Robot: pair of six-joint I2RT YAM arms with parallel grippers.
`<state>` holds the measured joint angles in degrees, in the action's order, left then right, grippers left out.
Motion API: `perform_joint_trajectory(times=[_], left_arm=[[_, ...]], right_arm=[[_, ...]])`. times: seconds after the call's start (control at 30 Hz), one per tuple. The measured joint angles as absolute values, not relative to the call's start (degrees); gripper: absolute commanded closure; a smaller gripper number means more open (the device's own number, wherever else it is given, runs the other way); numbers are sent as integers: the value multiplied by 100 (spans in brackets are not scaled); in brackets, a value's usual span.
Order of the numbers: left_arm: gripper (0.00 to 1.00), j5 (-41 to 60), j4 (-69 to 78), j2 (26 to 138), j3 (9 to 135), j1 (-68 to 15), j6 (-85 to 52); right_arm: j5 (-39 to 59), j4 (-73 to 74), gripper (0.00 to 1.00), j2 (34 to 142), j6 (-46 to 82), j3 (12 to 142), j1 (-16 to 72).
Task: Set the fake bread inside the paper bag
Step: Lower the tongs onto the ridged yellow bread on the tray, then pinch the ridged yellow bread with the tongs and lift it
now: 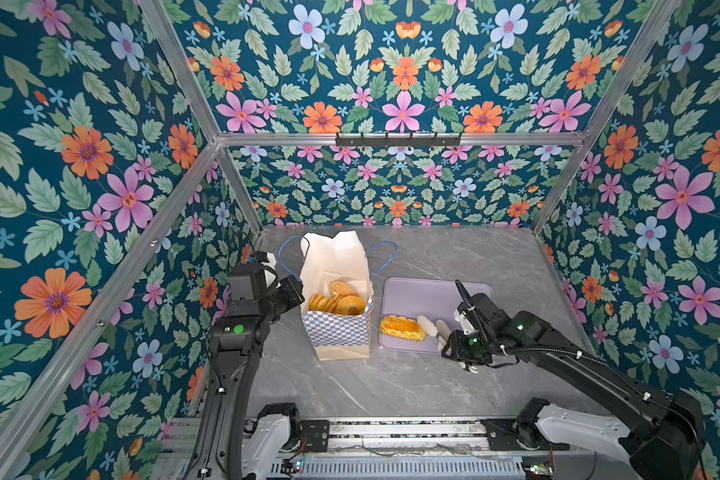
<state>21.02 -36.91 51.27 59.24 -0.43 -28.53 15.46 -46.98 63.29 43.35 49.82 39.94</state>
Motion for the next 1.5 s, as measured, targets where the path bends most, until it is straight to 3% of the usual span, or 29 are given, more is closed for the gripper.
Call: perform_joint_trajectory(times=[0.97, 1.5], left_arm=[[95, 2104, -3688, 5127, 5920, -43, -2853], [95, 2104, -3693, 5109, 5922, -43, -2853]], right_arm=[[2093, -3618, 54, 6549, 4716, 4307, 3992], [2071, -3470, 71, 6324, 4803, 4180, 3896]])
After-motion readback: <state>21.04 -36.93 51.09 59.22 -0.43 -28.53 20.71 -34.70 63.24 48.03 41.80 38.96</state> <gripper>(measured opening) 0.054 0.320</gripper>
